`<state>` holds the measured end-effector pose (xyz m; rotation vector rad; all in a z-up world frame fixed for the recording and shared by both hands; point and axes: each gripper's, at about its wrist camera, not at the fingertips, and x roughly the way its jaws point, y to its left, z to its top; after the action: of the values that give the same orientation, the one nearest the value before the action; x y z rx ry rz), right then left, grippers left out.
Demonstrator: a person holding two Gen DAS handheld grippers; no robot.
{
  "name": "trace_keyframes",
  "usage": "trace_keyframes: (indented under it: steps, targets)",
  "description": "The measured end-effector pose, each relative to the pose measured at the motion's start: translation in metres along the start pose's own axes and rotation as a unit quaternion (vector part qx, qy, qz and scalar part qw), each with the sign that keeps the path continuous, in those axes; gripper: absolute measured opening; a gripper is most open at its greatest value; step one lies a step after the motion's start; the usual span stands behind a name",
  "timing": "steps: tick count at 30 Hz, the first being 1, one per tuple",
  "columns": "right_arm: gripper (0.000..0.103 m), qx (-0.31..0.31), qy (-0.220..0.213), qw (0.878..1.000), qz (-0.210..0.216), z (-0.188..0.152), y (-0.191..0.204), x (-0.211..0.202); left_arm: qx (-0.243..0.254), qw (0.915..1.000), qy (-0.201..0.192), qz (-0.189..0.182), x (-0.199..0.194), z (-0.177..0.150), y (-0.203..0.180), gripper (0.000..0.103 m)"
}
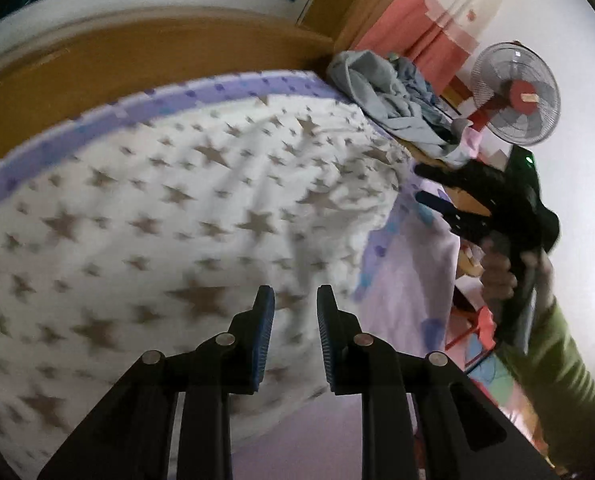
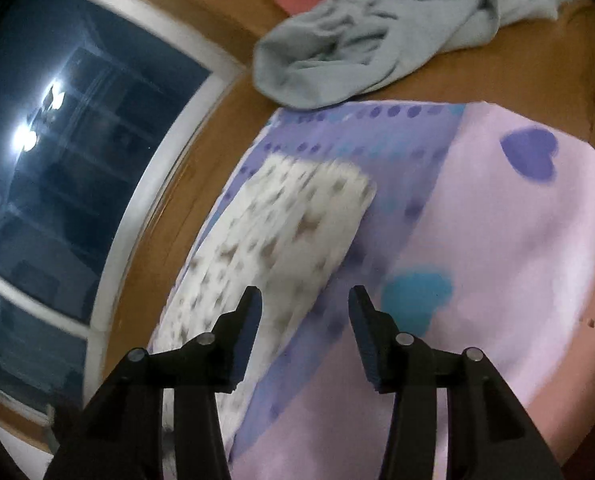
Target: Fold clothes
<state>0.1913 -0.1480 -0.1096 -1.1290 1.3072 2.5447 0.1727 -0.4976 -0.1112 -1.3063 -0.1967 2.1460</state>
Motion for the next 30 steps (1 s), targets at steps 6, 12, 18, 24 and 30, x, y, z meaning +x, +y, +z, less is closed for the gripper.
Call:
trace_keyframes:
  steps: [6, 12, 18, 24, 30]
  targets:
    - [0.047, -0.003, 0.059, 0.998, 0.026, 0.048, -0.007, 0.035, -0.059, 0.9977, 0.0, 0.033, 0.023, -0.014, -0.02, 0.023]
    - [0.012, -0.06, 0.032, 0.998, 0.018, 0.066, 0.011, 0.036, -0.066, 0.9963, 0.016, 0.053, 0.024, -0.012, -0.025, 0.025]
    - [0.005, -0.084, 0.041, 0.996, -0.011, 0.087, -0.011, 0.036, -0.056, 0.9971, 0.025, 0.044, 0.022, -0.015, -0.02, 0.027]
    - [0.016, -0.214, 0.054, 0.973, -0.067, 0.071, 0.006, 0.041, -0.05, 0.9977, 0.037, 0.027, 0.015, -0.004, -0.018, 0.027]
    - [0.038, -0.343, 0.005, 0.936, -0.085, 0.072, 0.051, -0.005, -0.015, 0.9996, 0.017, 0.015, 0.023, 0.029, -0.03, 0.027]
